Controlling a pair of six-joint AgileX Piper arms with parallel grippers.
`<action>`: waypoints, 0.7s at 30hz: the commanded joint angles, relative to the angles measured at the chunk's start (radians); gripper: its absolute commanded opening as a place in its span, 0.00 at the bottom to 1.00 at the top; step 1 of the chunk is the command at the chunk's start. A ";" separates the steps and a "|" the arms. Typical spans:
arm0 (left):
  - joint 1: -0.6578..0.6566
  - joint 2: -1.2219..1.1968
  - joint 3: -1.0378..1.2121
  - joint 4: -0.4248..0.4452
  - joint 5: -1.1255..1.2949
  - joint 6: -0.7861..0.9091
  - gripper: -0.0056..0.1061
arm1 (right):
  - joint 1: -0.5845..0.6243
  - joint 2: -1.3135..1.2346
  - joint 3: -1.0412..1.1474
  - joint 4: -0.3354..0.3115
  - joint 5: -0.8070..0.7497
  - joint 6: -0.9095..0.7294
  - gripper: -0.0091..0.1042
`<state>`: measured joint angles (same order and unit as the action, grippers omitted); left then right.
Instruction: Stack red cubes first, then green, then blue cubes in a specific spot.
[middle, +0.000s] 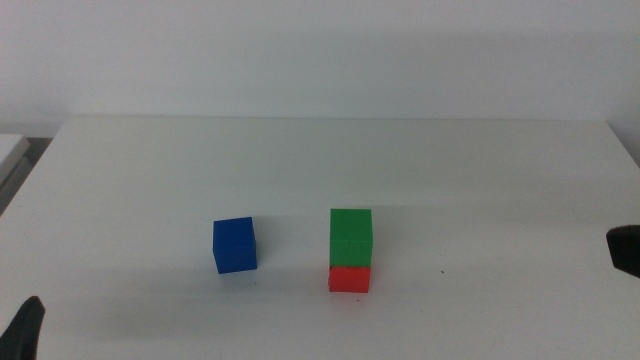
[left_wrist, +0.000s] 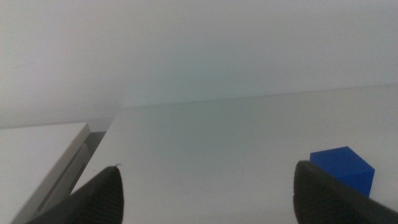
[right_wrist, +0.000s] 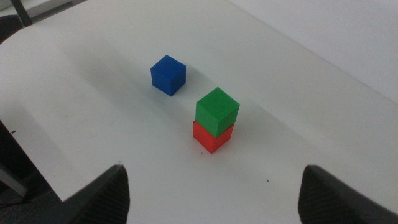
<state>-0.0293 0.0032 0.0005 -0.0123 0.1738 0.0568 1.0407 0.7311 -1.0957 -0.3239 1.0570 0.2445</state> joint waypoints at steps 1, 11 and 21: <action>0.000 -0.003 0.000 -0.002 -0.015 0.000 0.89 | -0.003 -0.006 0.005 0.008 -0.004 -0.019 0.89; 0.000 -0.003 0.000 0.067 -0.010 0.000 0.89 | -0.003 -0.007 0.005 0.008 -0.006 -0.017 0.89; -0.001 0.582 -0.687 -0.166 0.664 0.025 0.88 | -0.003 -0.007 0.005 0.008 -0.006 -0.017 0.89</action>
<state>-0.0293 0.4896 -0.5793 -0.1566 0.6972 0.0736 1.0386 0.7284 -1.0935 -0.3106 1.0570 0.2360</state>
